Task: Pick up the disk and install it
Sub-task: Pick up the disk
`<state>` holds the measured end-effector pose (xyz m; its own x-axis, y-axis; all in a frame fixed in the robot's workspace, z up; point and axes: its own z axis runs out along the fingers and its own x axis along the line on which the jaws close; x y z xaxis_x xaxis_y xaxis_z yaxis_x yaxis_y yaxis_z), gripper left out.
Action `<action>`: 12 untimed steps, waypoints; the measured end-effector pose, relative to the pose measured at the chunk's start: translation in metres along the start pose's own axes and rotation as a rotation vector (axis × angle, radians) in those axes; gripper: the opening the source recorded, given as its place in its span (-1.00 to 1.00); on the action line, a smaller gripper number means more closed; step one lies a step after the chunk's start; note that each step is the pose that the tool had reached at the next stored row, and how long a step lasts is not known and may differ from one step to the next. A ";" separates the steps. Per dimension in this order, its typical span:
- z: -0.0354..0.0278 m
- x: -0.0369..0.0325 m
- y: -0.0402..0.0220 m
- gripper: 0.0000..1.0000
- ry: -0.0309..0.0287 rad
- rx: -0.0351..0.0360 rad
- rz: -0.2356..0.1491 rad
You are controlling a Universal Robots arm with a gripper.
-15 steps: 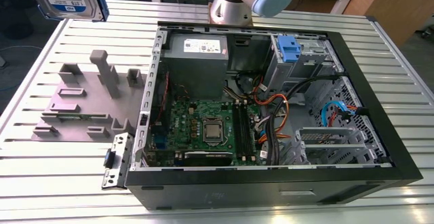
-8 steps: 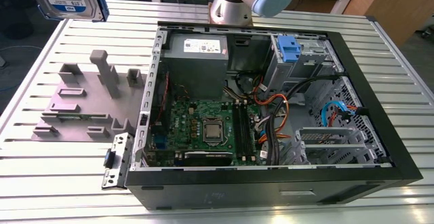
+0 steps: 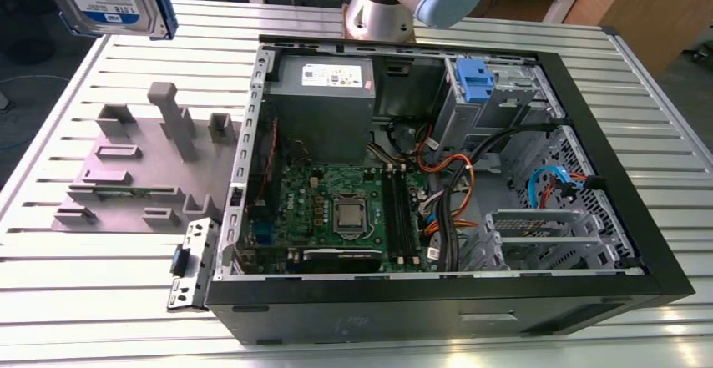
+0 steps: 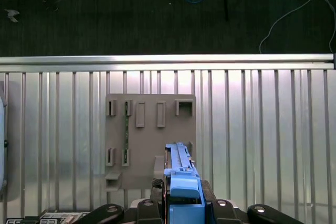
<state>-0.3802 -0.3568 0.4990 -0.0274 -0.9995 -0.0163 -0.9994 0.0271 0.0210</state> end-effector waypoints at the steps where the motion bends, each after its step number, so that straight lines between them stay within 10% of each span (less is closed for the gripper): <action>1: 0.0000 0.0009 0.0000 -0.27 -0.0001 0.0000 0.000; 12: -0.0001 0.0024 -0.0089 -0.27 0.0000 -0.0005 0.000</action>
<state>-0.3714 -0.3595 0.4988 -0.0274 -0.9995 -0.0163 -0.9994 0.0271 0.0215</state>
